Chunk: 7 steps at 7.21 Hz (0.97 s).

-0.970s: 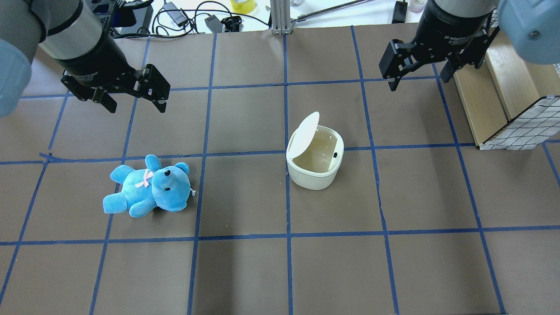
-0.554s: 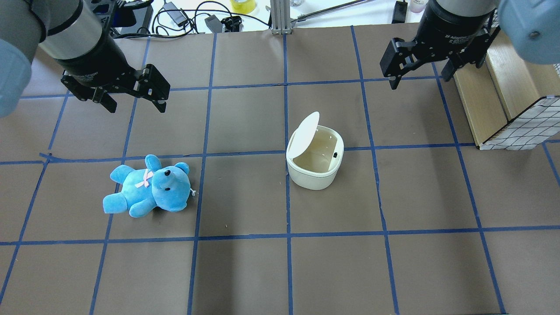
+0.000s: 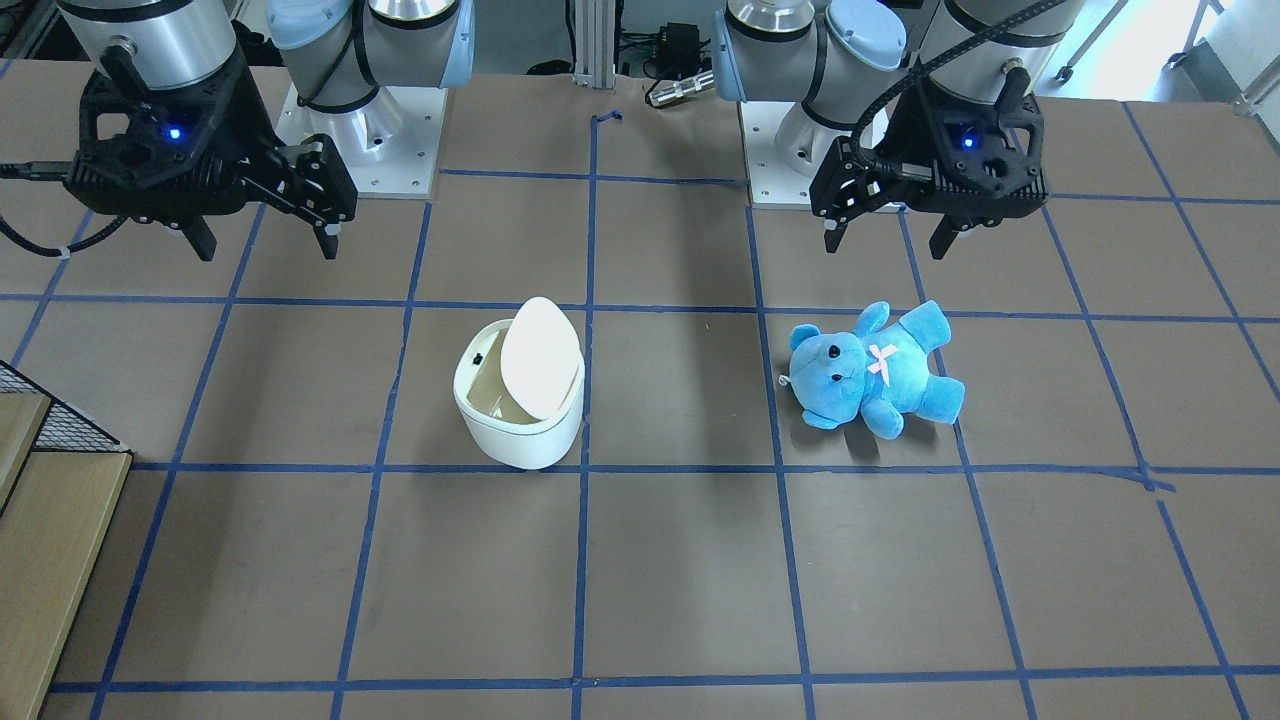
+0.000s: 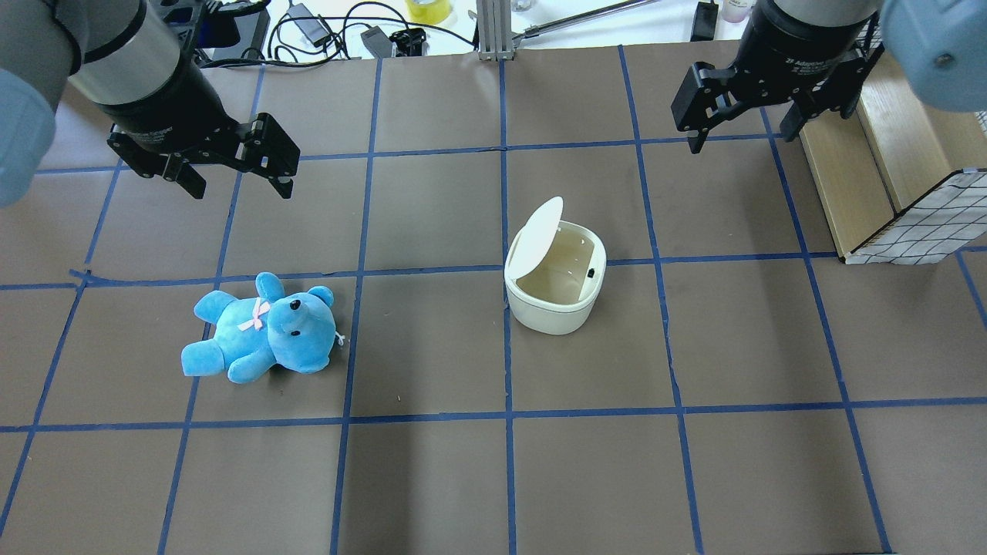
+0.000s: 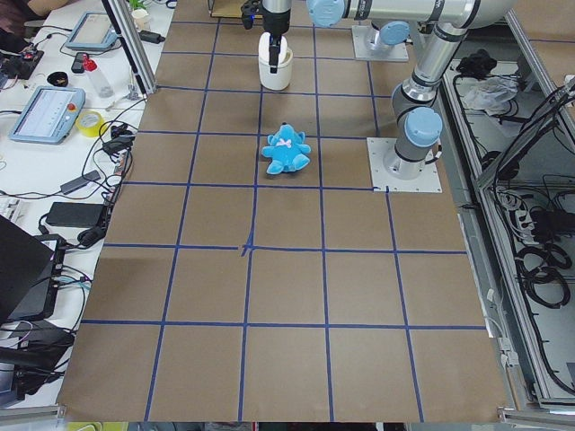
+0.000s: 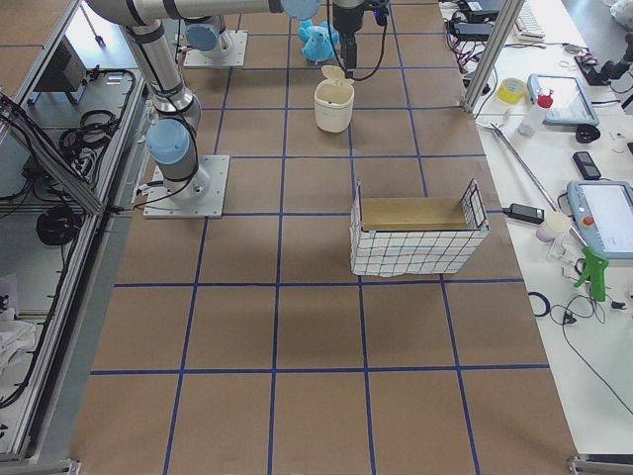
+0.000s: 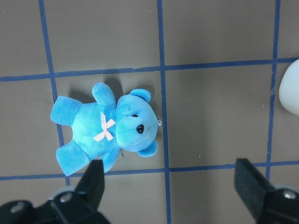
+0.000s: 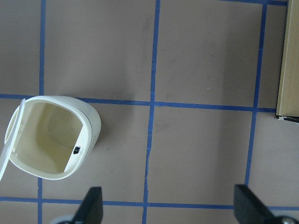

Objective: Open trash can with right arm

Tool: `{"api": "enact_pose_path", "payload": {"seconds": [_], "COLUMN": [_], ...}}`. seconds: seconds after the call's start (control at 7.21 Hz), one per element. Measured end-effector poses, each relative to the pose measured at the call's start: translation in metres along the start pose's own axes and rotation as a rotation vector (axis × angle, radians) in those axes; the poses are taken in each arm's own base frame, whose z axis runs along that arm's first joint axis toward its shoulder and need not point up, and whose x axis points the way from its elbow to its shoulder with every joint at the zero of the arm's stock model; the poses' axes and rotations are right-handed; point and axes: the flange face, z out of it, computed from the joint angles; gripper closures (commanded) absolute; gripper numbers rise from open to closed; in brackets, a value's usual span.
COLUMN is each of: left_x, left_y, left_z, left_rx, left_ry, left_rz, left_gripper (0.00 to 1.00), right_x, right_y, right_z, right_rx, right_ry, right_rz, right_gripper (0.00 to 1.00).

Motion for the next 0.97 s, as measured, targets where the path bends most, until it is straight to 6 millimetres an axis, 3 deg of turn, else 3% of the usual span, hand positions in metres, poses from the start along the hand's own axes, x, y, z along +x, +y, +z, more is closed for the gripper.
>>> {"api": "enact_pose_path", "payload": {"seconds": [0.97], "left_x": [0.0000], "left_y": [0.0000], "left_z": [0.0000], "left_rx": [0.000], "left_ry": [0.000], "left_rz": [0.000], "left_gripper": [0.00], "right_x": [0.0024], "right_y": [0.0009], "right_z": [0.0011], "right_rx": [-0.010], "right_ry": [-0.013], "right_rz": [0.011], "right_gripper": [0.00]}}
